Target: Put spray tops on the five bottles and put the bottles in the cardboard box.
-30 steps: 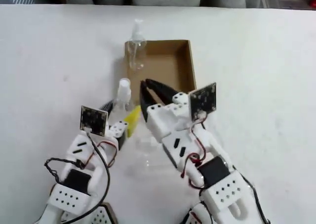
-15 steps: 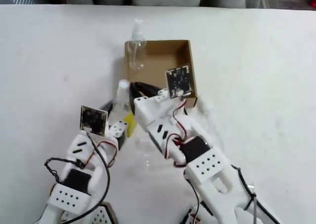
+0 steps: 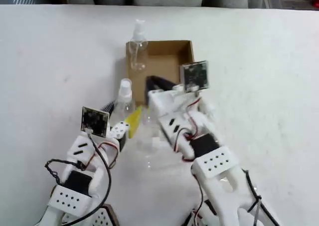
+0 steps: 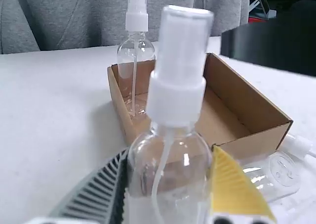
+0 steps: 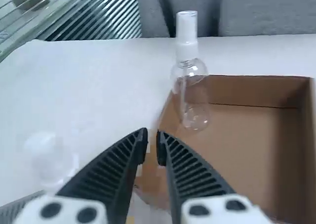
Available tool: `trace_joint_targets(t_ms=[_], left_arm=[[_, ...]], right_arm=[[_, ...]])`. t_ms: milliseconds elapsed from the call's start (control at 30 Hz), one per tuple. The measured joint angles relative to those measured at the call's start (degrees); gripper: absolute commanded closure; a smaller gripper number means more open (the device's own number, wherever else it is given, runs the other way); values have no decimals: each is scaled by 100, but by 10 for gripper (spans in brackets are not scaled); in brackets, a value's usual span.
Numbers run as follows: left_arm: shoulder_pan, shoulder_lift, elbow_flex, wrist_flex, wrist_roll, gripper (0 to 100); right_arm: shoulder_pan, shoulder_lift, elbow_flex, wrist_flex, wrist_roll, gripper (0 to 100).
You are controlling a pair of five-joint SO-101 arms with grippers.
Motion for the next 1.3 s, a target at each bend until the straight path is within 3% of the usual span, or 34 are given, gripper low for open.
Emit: trace_joint_targets(t_ms=[433,833,1133,1300], left_arm=[[-149,-9,0,-607,0,978],[-149,-9,-9,-2716,0,978],[-149,0,-1591,-2312,0,978],[-149,914,-2716,-2180,0,978]], right_arm=[[1873,0,97,1609,0,981],[3174,-9,747,1899,9,981],[3930,-18,993,1890,9,981],[4404,-18,1327,1881,712,981]])
